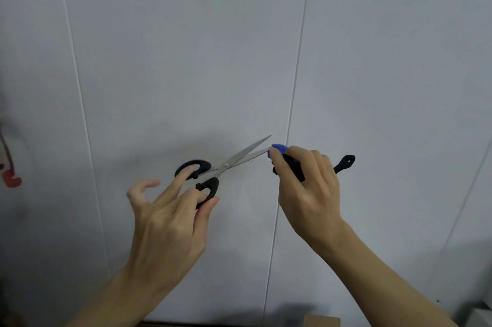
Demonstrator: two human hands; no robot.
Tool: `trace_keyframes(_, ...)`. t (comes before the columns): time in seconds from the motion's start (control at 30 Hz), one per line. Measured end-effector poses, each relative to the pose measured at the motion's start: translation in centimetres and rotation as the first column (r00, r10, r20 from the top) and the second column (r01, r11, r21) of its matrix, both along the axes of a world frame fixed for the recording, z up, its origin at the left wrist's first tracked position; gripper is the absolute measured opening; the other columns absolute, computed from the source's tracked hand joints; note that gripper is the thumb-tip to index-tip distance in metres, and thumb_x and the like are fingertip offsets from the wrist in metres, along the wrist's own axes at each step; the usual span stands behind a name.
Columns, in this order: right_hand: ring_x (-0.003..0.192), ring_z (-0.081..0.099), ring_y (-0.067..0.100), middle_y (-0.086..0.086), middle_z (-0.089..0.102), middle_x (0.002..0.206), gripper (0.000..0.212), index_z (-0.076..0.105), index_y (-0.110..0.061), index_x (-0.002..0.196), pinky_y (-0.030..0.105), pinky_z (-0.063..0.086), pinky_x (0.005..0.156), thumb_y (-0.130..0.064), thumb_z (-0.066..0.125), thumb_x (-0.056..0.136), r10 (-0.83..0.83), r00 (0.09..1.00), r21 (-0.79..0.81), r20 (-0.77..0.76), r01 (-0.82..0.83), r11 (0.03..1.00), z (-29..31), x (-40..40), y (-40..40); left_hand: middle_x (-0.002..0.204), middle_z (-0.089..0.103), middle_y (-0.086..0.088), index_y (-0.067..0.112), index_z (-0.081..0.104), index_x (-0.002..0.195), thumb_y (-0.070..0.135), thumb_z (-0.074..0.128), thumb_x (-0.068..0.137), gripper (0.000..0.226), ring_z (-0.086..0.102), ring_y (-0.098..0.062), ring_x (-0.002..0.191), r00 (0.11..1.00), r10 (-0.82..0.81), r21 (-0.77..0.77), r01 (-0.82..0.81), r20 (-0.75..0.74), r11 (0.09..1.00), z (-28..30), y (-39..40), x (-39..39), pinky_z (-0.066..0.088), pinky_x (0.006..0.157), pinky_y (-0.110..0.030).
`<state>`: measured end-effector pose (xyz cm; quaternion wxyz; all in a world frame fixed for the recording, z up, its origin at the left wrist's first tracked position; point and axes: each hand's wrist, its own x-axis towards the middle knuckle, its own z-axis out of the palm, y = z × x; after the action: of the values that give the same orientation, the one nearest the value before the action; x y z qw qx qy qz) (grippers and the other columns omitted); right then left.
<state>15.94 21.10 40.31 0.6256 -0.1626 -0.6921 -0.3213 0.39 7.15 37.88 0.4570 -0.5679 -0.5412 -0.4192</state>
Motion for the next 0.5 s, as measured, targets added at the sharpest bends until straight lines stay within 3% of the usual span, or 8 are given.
trace_keyframes(0.07,0.065,0.047,0.023,0.014,0.068,0.083,0.028,0.075,0.001,0.098,0.036,0.039,0.056,0.017,0.066,0.077,0.027,1.0,-0.019,-0.008,-0.027,0.999,-0.2,-0.3,0.0,0.084,0.072,0.015,0.011,0.064,0.072,0.026,0.057,0.089,0.023,0.058,0.014,0.08,0.91,-0.161,-0.085,0.208,0.382,0.974,-0.2,-0.5,0.7,0.038,0.071,-0.02)
trace_keyframes(0.1,0.066,0.048,0.024,0.014,0.067,0.084,0.028,0.074,0.001,0.099,0.036,0.039,0.057,0.017,0.066,0.077,0.039,0.999,-0.042,-0.013,-0.039,0.998,-0.5,-0.5,0.0,0.075,0.073,0.017,0.011,0.063,0.072,0.028,0.057,0.091,0.026,0.057,0.009,0.067,0.758,-0.243,-0.057,0.346,0.605,0.937,-0.4,-0.6,1.1,0.039,0.059,-0.013)
trace_keyframes(0.13,0.067,0.049,0.024,0.014,0.067,0.084,0.028,0.074,0.001,0.101,0.036,0.04,0.057,0.016,0.067,0.078,0.051,0.999,-0.073,-0.017,-0.052,0.996,-0.9,-0.7,0.0,0.066,0.073,0.014,0.009,0.063,0.071,0.025,0.059,0.092,0.027,0.057,0.0,0.06,0.532,-0.298,0.021,0.464,0.793,0.886,-0.8,-0.5,1.3,0.04,0.054,-0.011)
trace_keyframes(0.17,0.068,0.05,0.024,0.014,0.067,0.085,0.027,0.074,0.001,0.102,0.036,0.041,0.058,0.014,0.068,0.08,0.067,0.998,-0.107,-0.017,-0.068,0.992,-1.4,-0.9,-0.1,0.062,0.072,0.008,0.006,0.062,0.07,0.021,0.059,0.093,0.028,0.062,-0.014,0.063,0.286,-0.308,0.114,0.537,0.907,0.836,-1.1,-0.4,1.4,0.044,0.061,-0.014)
trace_keyframes(0.23,0.071,0.051,0.023,0.014,0.066,0.087,0.028,0.073,0.0,0.105,0.034,0.042,0.06,0.013,0.069,0.08,0.116,0.993,-0.161,0.005,-0.113,0.98,-2.8,-1.3,-0.5,0.056,0.069,0.003,0.005,0.057,0.064,0.017,0.055,0.093,0.032,0.07,-0.03,0.083,-0.078,-0.267,0.264,0.562,0.96,0.784,-1.8,-0.1,1.7,0.05,0.08,-0.033)
trace_keyframes(0.3,0.074,0.051,0.022,0.013,0.064,0.092,0.03,0.072,0.0,0.106,0.035,0.045,0.06,0.012,0.07,0.079,0.185,0.981,-0.194,0.063,-0.17,0.966,-4.2,-1.6,-1.2,0.053,0.063,0.003,0.006,0.053,0.064,0.017,0.053,0.094,0.032,0.072,-0.033,0.091,-0.328,-0.223,0.376,0.545,0.918,0.749,-2.0,-0.1,1.9,0.049,0.085,-0.044)
trace_keyframes(0.37,0.076,0.051,0.021,0.009,0.056,0.1,0.031,0.067,-0.001,0.111,0.036,0.046,0.06,0.009,0.068,0.082,0.262,0.952,-0.194,0.159,-0.23,0.954,-5.5,-2.0,-2.2,0.055,0.059,-0.002,0.006,0.051,0.067,0.019,0.052,0.094,0.029,0.071,-0.034,0.094,-0.45,-0.187,0.437,0.555,0.873,0.707,-2.2,-0.3,1.8,0.049,0.089,-0.052)
trace_keyframes(0.5,0.074,0.052,0.022,0.007,0.049,0.106,0.025,0.062,-0.003,0.112,0.036,0.045,0.062,0.005,0.057,0.09,0.355,0.888,-0.208,0.292,-0.303,0.93,-6.9,-2.5,-3.1,0.066,0.054,-0.004,0.011,0.051,0.066,0.03,0.052,0.086,0.027,0.07,-0.034,0.097,-0.519,-0.135,0.496,0.66,0.844,0.564,-2.7,-0.6,1.5,0.043,0.088,-0.06)
